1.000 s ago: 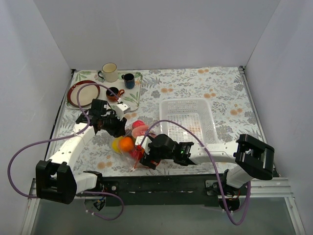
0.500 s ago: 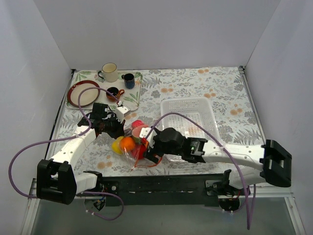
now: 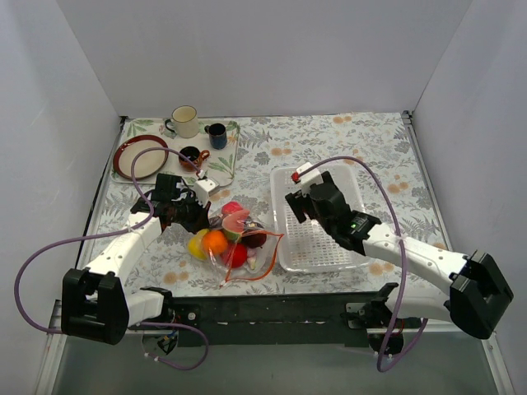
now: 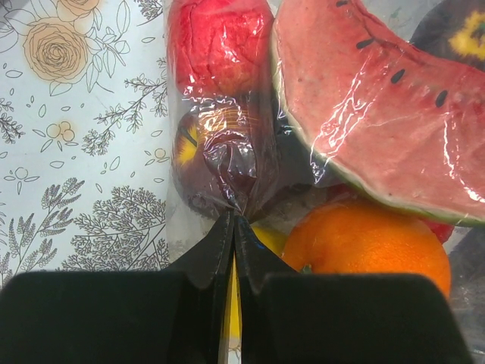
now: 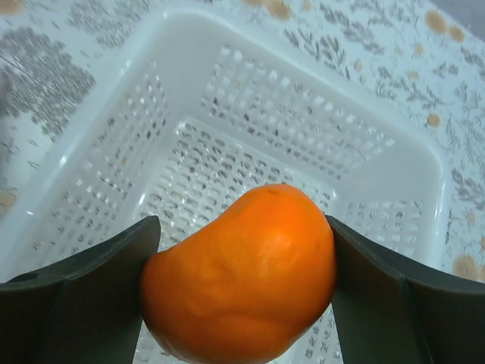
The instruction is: Open the zip-top bag and remove the fake food
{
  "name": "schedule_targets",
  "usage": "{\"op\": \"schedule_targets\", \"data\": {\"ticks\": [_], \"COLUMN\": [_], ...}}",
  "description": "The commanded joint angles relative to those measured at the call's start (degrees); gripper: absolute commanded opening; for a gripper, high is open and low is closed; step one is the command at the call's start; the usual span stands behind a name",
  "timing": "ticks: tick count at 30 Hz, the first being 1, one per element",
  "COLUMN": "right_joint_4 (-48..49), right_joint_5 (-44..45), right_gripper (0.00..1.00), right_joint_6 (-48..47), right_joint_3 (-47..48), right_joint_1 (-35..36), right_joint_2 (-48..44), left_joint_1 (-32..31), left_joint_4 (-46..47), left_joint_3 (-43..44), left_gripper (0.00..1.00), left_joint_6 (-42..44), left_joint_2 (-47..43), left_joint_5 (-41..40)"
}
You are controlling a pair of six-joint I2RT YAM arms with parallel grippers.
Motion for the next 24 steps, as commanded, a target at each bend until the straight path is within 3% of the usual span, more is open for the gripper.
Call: {"op": "schedule_targets", "data": {"ticks": [1,9,12,13,14,17,18,22,24], "right_joint_4": [0.1,-7.2,-6.7,-6.1,-5.6,-5.7,-5.8,-4.4,-3.0], "right_joint_5": [1.3,-2.5,-8.2,-8.2,-8.5,-11.5,-11.8,-12.7,-13.8], "right_gripper": [0.99,0.99,0.99,0.96,0.92,0.48,0.02,0.01,0.01], "right_joint_6": [2.4,1.5,-0.5,-1.4,-1.4,0.3,0.7,1.3,1.8], "right_joint_3": [1.1,6.9,5.5,4.7,3.9,3.1,3.2,2.3,1.2], "right_joint_1": [-0.7,0.3,5.1,9.7,11.8,19.1,20.7,28.0,28.0], "right_joint_2": [1.5,-0.1,-4.7,-5.9,-7.0,-8.7,-8.4,-6.9,-4.6], "left_joint_1": [0.0,0.1,0.1,0.1,0.0,0.0,0.1,0.1,0.1], "left_joint_4": [-2.3,-2.8,-2.7,-2.6,-2.5,-2.4,-2.4,-2.4,-2.3], "left_joint_3": [-0.2,1.7,1.8,1.8,1.8,1.8,1.9,2.3,2.4], "left_gripper": [0.0,0.0,0.0,0.0,0.0,0.0,0.0,0.0,0.0], "left_joint_6": [0.9,1.0,0.9,0.8,0.8,0.7,0.5,0.1,-0.1], "left_joint_2": [-1.3,-0.7,-0.6,-0.6,-0.6,-0.3,-0.2,0.3,0.4], "left_joint_5": [-0.9,-1.0,-1.1,-1.1,-1.2,-1.3,-1.2,-1.1,-1.1]}}
